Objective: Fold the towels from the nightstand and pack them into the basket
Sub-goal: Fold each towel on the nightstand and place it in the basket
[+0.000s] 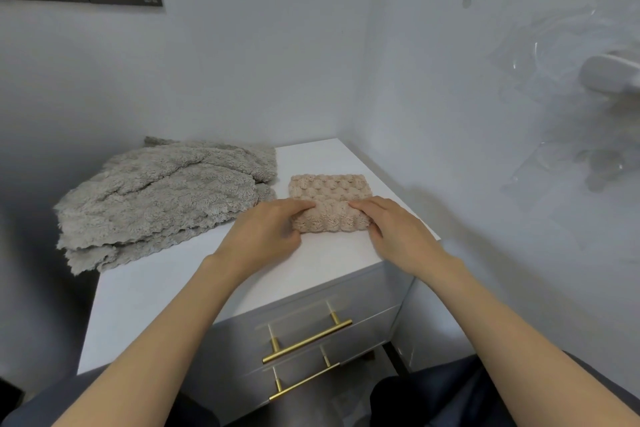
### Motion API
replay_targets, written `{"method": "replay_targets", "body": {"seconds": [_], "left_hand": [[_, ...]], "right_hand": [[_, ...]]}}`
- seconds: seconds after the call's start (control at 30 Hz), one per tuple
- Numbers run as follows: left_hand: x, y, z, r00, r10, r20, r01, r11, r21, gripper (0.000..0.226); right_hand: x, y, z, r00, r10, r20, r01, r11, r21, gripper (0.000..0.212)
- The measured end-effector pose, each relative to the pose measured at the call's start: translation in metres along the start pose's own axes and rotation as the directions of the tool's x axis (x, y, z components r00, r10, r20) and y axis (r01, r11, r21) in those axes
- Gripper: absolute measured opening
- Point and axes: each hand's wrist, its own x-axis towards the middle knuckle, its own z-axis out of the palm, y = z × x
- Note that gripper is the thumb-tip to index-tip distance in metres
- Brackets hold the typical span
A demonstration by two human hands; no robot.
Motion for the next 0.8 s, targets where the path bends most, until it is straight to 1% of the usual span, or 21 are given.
{"method": "replay_targets", "body": {"seconds": [0.1,0.2,0.27,0.3,0.37,0.47,0.53,0.63,0.73,0.8], "left_hand": [[0.001,0.001,0.004,0.999,-0.027,-0.021,0.025,0.995,-0.092,0.043],[0.003,-0.002,0.004,0.994,-0.113,-0.011,0.106,0.954,-0.281,0.031],[0.004,-0.002,0.003,0.992,-0.130,-0.005,0.120,0.932,-0.342,0.010],[0.004,-0.001,0.003,0.991,-0.133,-0.014,0.121,0.932,-0.343,0.012],[0.005,0.000,0.002,0.986,-0.164,-0.011,0.150,0.927,-0.344,0.031],[0.008,0.001,0.002,0.976,-0.218,-0.012,0.202,0.923,-0.327,0.040],[0.009,0.002,0.005,0.963,-0.270,-0.007,0.254,0.915,-0.313,0.041],[0.011,0.001,0.009,0.938,-0.347,-0.008,0.328,0.893,-0.307,0.038],[0.013,0.001,0.012,0.920,-0.392,-0.006,0.375,0.885,-0.277,0.045],[0.013,0.002,0.015,0.910,-0.413,-0.031,0.394,0.888,-0.237,0.045]], "right_hand": [[0.003,0.002,-0.005,0.997,0.063,-0.033,-0.057,0.986,0.154,0.039],[0.004,0.003,-0.012,0.987,0.160,-0.007,-0.150,0.937,0.314,0.033],[0.004,0.003,-0.014,0.976,0.216,0.009,-0.203,0.901,0.383,0.030],[0.003,0.004,-0.015,0.971,0.237,0.018,-0.224,0.885,0.409,0.027],[0.004,0.005,-0.014,0.962,0.271,0.039,-0.259,0.851,0.457,0.020],[0.007,0.007,-0.013,0.939,0.338,0.067,-0.323,0.798,0.508,0.015],[0.008,0.007,-0.010,0.925,0.373,0.069,-0.353,0.778,0.520,0.018],[0.009,0.005,-0.004,0.907,0.420,0.045,-0.387,0.784,0.486,0.021],[0.012,0.003,0.001,0.878,0.479,0.005,-0.440,0.803,0.401,0.022],[0.013,0.001,0.004,0.864,0.502,-0.042,-0.468,0.830,0.305,0.025]]}}
